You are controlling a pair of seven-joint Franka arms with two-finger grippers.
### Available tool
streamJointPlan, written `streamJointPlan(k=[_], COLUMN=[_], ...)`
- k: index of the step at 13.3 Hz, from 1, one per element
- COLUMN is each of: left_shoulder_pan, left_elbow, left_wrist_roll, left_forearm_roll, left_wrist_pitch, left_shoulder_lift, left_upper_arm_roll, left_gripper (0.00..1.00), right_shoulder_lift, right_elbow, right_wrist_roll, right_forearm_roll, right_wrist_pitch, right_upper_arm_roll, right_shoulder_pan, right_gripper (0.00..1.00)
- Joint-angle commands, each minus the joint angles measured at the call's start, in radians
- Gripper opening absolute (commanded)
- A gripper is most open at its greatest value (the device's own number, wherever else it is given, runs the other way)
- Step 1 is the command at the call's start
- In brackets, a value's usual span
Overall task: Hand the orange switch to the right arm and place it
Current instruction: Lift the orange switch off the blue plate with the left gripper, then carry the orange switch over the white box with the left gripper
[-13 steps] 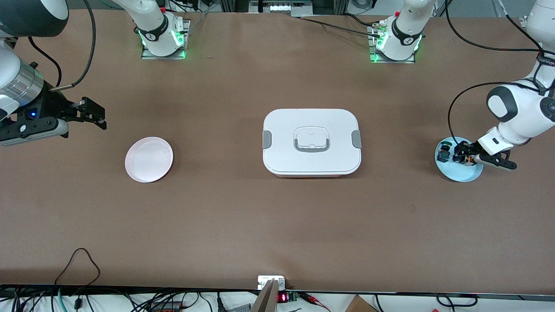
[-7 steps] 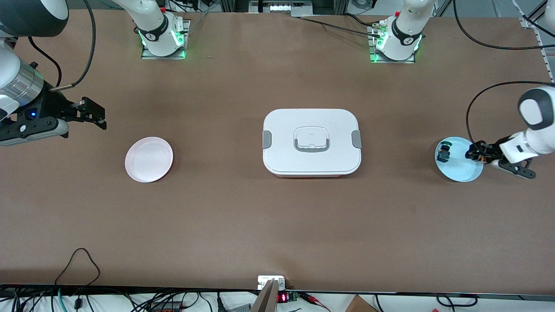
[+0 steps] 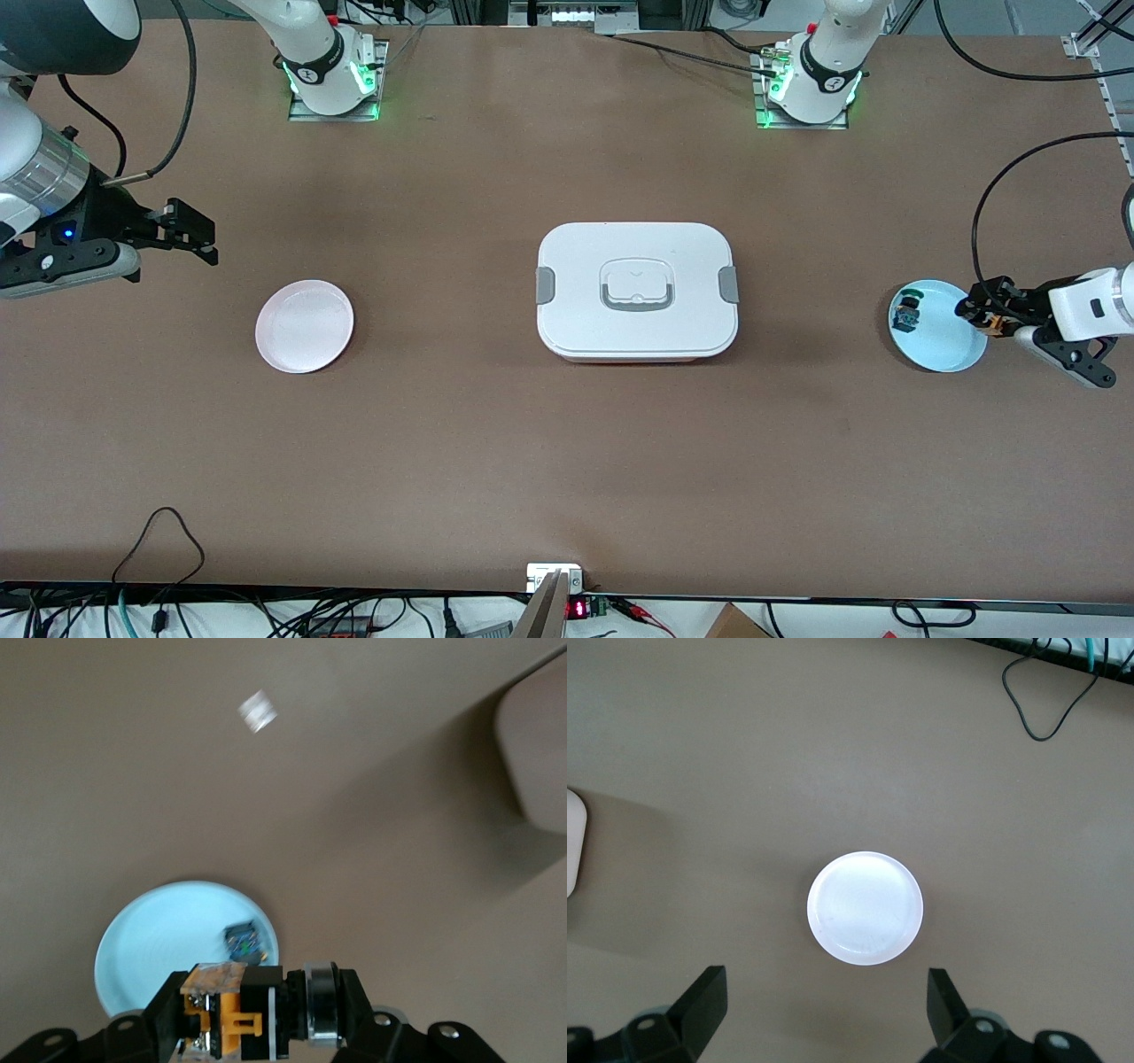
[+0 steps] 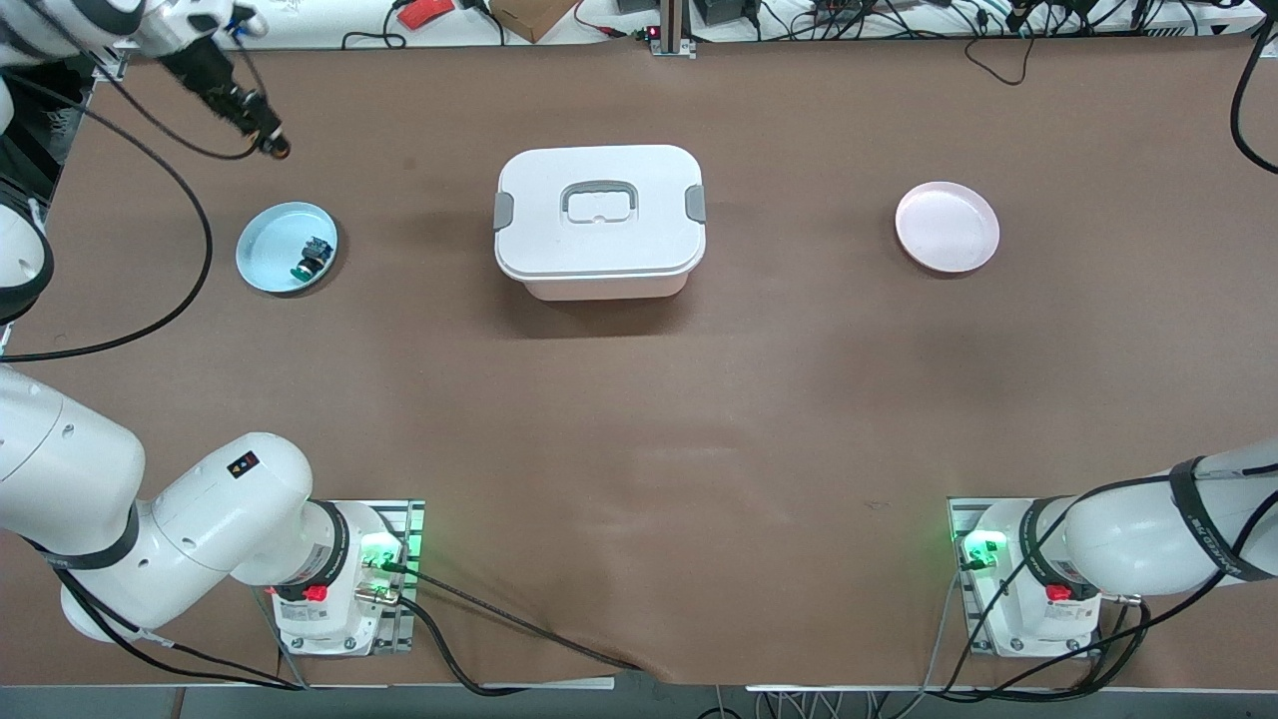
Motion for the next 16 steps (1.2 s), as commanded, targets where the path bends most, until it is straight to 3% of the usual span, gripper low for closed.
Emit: streamJointPlan(k=[1, 5, 9, 12, 16], left_shoulder_pan=[-0.022, -0.206, -0.341, -0.462, -0.611], left_elbow=[0.039, 0.039, 0.035, 0.032, 0.027], left_wrist_roll=[-0.002, 0.044, 0.261, 0.427, 0.851], left_forearm_roll=[-0.022, -0.21, -0.486, -0.673, -1.009], left_wrist_pitch=[-0.026, 0.019, 0.225, 0.389, 0.711], left_shoulder_lift=[0.03, 0.082, 0.086, 0.087, 0.091], left_upper_arm_roll=[-0.091, -0.1, -0.1, -0.1, -0.112], left_gripper=[0.32, 0.25, 0.24, 0.23, 0.24], right_shoulder_lift=[-0.016, -0.016, -0.023, -0.019, -0.011], right_elbow=[-0.004, 0.004, 0.007, 0.007, 0.007], right_wrist_roll=[0.006, 0.017, 0.015, 0.005, 0.017], right_forearm_roll=[0.0, 0.0, -0.012, 0.01, 0.046], right_wrist_pitch=[0.011, 0.008, 0.0, 0.002, 0.0], right_upper_arm_roll=[-0.001, -0.006, -0.002, -0.035, -0.035], right_shoulder_pan=[0.022, 0.016, 0.02, -0.019, -0.021], right_gripper=[1.0, 1.0, 1.0, 1.0, 1.0])
